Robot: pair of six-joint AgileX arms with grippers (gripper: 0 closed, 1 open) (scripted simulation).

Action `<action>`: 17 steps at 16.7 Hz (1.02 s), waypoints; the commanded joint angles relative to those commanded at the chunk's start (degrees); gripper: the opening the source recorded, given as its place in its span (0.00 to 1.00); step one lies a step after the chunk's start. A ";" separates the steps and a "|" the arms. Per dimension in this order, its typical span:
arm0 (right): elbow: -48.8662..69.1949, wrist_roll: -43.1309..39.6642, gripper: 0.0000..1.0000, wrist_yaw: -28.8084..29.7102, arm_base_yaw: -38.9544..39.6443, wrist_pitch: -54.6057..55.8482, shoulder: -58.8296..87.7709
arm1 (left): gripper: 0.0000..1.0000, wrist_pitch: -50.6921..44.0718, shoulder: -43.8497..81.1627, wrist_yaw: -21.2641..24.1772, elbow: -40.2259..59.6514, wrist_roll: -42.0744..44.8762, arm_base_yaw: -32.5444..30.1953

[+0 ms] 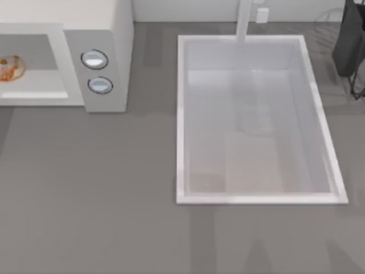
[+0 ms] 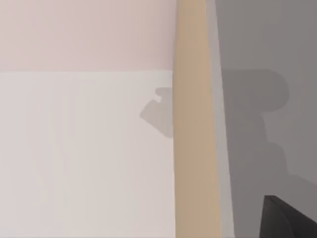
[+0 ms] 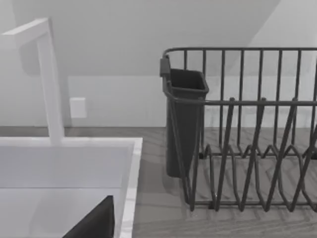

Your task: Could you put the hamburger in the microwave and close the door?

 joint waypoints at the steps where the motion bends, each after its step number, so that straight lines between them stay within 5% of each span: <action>1: 0.00 0.00 1.00 0.00 0.00 0.00 0.00 | 0.00 0.63 0.27 0.03 -0.56 0.02 0.02; 8: 0.00 0.00 1.00 0.00 0.00 0.00 0.00 | 0.00 2.33 -2.22 -0.93 -2.85 -1.89 -2.03; 17: 0.00 0.00 1.00 0.00 0.00 0.00 0.00 | 0.00 10.99 -17.69 -4.89 -22.32 -11.03 -10.23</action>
